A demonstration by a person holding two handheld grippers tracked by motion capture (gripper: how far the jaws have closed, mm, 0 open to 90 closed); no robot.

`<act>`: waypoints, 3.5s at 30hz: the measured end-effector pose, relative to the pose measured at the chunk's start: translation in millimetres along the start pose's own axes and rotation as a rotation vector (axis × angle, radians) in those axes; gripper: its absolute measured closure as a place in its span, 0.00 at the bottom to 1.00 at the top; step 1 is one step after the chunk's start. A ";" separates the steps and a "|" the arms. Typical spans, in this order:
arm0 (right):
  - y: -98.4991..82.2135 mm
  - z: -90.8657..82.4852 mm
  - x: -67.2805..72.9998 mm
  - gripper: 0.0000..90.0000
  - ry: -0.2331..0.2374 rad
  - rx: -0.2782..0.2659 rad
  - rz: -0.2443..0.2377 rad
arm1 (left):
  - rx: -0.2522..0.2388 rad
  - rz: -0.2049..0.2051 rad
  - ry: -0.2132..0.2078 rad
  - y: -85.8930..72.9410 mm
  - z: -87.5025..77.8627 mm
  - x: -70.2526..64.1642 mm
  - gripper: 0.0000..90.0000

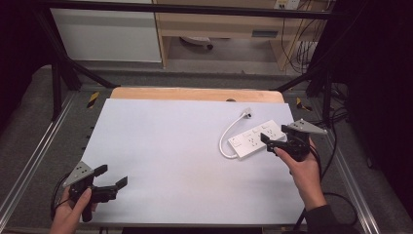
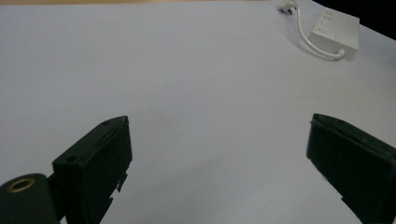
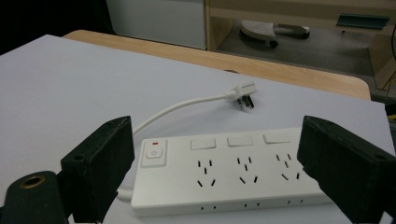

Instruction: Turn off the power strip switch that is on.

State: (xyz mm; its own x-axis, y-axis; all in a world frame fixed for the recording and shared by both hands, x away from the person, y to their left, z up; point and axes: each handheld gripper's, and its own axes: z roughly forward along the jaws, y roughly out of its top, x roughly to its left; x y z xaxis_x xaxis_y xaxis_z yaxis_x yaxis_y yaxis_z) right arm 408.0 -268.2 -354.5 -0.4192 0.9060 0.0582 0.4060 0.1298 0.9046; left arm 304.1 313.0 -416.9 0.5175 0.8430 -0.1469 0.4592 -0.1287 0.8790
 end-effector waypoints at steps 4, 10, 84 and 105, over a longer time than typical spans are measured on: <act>6.1 4.9 0.3 0.22 0.003 -0.005 -0.010 | 0.003 0.003 -0.002 -0.1 0.3 -0.2 0.07; 12.4 9.3 -1.4 0.36 -0.006 -0.012 -0.029 | 0.002 0.001 -0.003 -0.2 0.1 0.0 0.07; 15.9 109.4 -14.7 1.00 -0.050 0.140 -0.106 | 0.002 0.007 -0.011 -0.1 0.0 -0.1 0.07; 4.2 115.5 -13.4 1.00 -0.049 0.156 -0.104 | 0.001 0.009 -0.012 -0.1 -0.3 -0.1 0.07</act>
State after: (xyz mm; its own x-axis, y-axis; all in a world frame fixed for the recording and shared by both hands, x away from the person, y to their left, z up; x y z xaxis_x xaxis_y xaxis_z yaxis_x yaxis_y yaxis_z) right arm 509.1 -233.3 -400.3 -0.4270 0.9025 -0.0560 0.4855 0.2811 0.8278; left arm 303.8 313.1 -416.9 0.5300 0.8356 -0.1445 0.4554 -0.1367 0.8797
